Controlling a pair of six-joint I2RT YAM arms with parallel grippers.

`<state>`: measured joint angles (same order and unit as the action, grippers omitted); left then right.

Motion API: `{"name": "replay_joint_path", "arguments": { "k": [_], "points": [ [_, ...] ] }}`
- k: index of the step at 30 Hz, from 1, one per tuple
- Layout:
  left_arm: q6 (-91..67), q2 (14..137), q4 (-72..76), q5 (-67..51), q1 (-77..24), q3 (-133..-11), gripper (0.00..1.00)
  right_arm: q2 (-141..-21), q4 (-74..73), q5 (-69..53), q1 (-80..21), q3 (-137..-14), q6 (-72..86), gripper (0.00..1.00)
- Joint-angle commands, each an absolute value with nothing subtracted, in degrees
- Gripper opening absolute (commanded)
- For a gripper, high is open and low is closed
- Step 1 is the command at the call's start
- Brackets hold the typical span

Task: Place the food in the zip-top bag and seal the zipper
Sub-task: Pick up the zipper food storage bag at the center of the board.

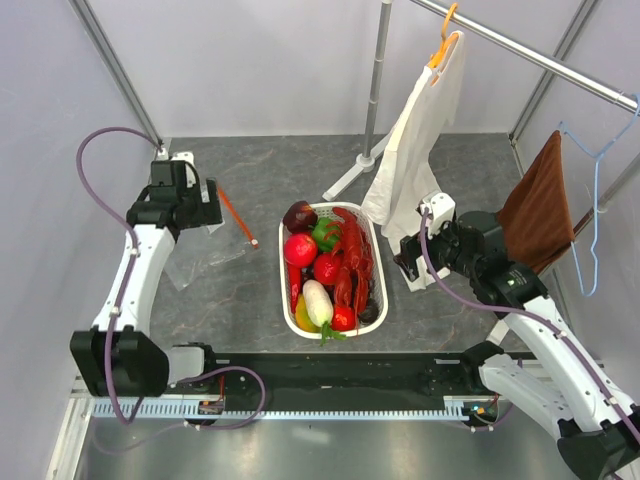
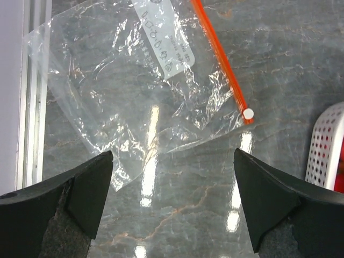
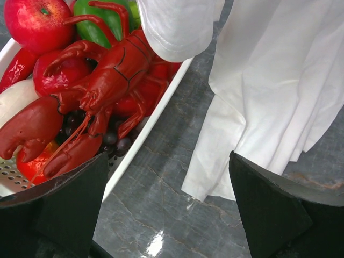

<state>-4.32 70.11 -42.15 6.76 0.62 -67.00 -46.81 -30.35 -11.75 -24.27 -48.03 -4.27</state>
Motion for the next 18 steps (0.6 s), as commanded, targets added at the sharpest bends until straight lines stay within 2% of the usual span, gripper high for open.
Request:
{"name": "replay_joint_path", "arguments": {
  "k": [1, 6, 10, 18],
  "points": [
    [-9.84, 76.28, -35.51, 14.58, -4.20, -71.63, 1.00, -47.63, -29.53, -12.22, -24.52, -51.24, -0.18, 0.99],
    [-13.18, 86.91, -34.28, 25.56, -10.27, -77.51, 0.92, -47.64, -28.57, -12.21, -24.61, -52.12, 2.37, 0.99],
    [-16.69, 94.47, -34.89, 28.03, -11.43, -81.11, 0.77, -47.72, -28.13, -12.83, -24.52, -51.86, 2.90, 0.99],
    [-19.07, 109.32, -38.58, 32.61, -11.43, -91.05, 0.72, -46.84, -27.51, -14.50, -24.52, -49.22, 3.16, 0.99]
  ]
}}
